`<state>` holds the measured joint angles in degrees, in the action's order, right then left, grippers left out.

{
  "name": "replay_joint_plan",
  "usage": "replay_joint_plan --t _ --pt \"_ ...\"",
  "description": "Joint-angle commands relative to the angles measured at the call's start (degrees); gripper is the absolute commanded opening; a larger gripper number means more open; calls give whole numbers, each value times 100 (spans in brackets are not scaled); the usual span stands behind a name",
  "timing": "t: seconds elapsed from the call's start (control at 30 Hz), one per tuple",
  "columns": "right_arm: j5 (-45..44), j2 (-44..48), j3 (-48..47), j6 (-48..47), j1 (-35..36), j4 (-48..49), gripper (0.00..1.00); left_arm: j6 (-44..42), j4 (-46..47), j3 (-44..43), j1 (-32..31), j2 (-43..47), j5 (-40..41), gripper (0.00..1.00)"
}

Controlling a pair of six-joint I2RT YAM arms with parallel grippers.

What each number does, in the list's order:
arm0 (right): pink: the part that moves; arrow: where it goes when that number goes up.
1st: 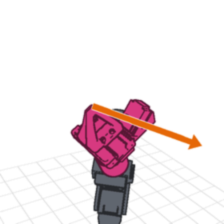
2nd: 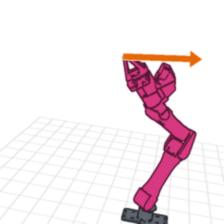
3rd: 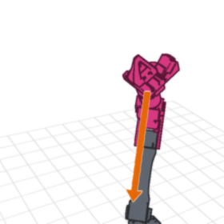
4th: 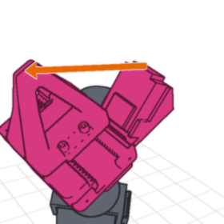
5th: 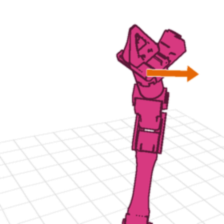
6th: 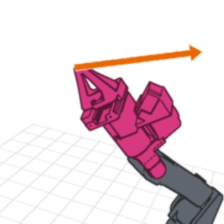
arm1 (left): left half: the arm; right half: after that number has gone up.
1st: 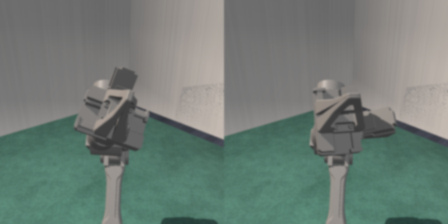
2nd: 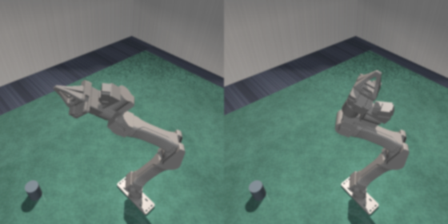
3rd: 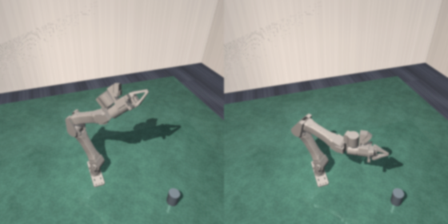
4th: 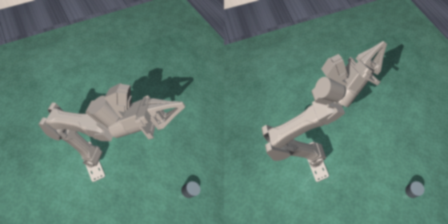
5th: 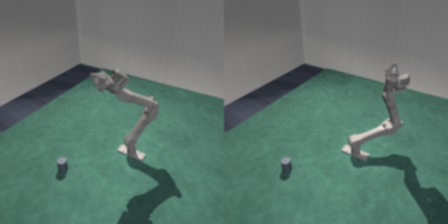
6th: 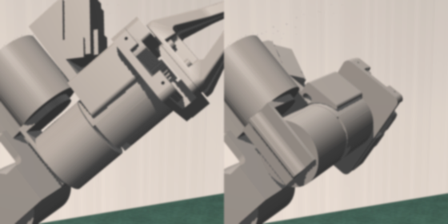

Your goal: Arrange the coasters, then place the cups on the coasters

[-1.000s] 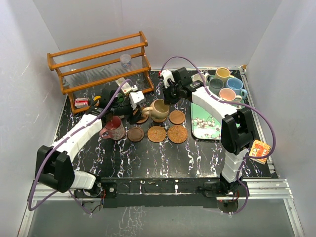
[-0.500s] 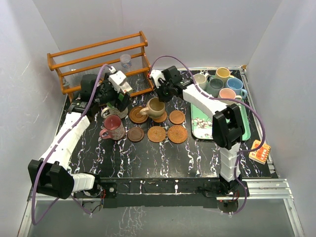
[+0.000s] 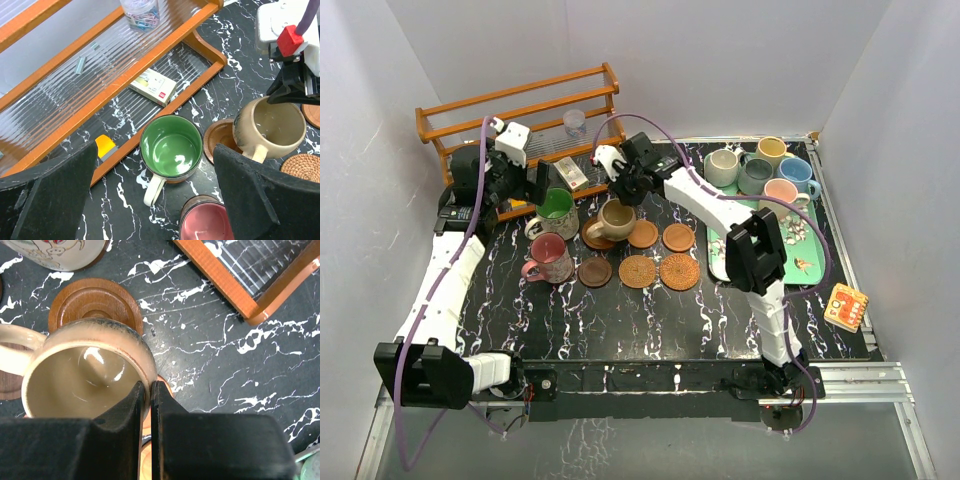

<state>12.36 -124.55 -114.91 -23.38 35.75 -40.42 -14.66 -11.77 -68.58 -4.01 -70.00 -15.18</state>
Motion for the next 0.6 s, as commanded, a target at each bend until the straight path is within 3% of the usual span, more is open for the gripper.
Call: replay_joint_plan --t 0.0,0.57 --pt "160 -73 -896 -49 49 120 0 171 193 -69 103 209 120 99" --pt "140 -930 -1960 188 282 -131 0 146 276 27 173 236 44 99"
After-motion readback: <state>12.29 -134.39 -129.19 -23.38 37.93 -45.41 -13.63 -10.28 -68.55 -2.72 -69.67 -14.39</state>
